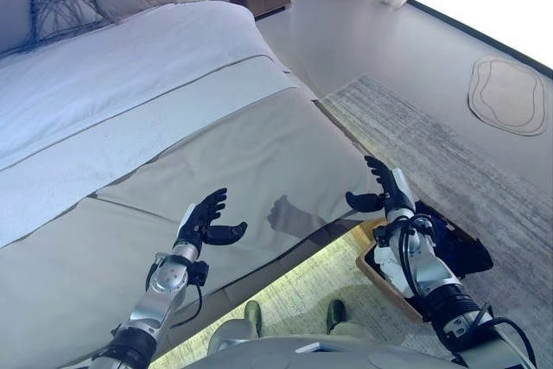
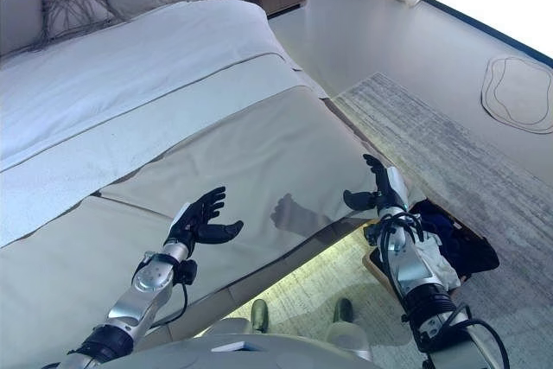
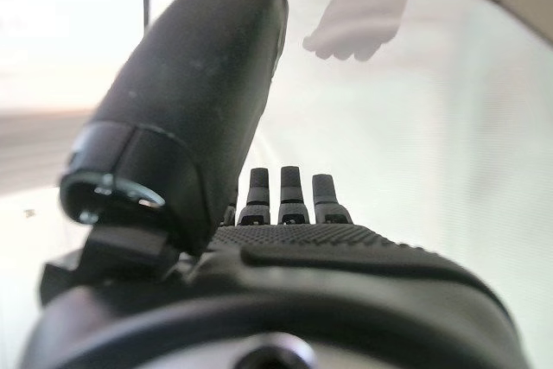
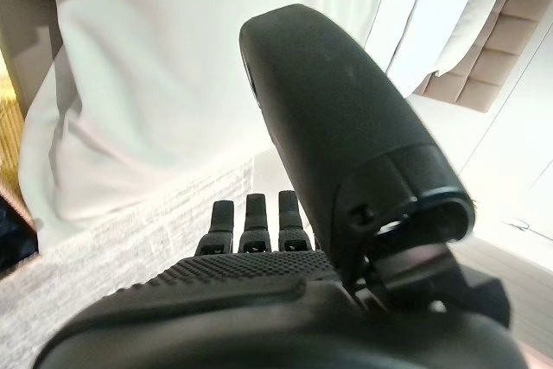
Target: Pick up the clothes from the bed and place them into the basket
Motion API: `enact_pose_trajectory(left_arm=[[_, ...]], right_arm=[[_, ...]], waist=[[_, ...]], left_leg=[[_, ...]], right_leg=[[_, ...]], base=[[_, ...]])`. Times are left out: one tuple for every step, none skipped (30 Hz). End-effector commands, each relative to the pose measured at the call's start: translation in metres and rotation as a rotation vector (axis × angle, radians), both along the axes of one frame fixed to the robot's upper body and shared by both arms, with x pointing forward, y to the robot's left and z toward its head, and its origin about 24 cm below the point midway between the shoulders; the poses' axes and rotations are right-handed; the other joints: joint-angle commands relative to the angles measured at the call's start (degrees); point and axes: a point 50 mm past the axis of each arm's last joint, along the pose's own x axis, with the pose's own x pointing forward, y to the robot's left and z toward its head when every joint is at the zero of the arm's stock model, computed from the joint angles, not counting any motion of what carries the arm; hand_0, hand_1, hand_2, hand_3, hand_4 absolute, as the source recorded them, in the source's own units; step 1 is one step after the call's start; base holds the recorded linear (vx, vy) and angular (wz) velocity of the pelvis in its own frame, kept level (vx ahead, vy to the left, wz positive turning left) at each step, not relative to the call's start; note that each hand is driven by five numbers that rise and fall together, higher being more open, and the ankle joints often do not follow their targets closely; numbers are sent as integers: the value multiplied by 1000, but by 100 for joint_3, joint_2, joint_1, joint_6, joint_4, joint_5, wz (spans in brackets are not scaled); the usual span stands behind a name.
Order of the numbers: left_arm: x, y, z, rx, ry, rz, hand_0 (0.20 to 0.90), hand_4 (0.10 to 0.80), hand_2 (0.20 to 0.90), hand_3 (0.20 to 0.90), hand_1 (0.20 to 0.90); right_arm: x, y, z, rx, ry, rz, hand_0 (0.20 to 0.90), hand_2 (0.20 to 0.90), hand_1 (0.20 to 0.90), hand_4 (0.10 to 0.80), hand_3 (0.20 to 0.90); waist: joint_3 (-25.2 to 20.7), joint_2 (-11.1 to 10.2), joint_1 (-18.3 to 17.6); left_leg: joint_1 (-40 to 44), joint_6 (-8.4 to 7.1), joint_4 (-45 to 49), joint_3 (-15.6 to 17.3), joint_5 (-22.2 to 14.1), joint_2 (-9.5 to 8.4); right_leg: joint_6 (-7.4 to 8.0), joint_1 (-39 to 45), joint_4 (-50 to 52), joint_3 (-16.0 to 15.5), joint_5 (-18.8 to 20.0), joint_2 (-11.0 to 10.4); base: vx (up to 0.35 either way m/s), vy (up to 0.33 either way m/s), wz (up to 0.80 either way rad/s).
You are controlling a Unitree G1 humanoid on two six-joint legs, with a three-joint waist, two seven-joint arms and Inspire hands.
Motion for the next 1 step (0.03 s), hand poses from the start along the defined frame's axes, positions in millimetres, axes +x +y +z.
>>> enact_pose_trajectory(left_arm=[[22, 2, 21, -6, -135, -14, 900, 800, 900, 900, 900]], right_arm=[[18, 8, 37, -24, -187, 79, 900, 900, 900, 800, 900]], waist=[[-316, -98, 56]], left_leg=[[-38, -34, 34, -262, -334, -112]], right_leg=[[-87, 329, 277, -113, -711, 160]], base=[[1, 2, 8]])
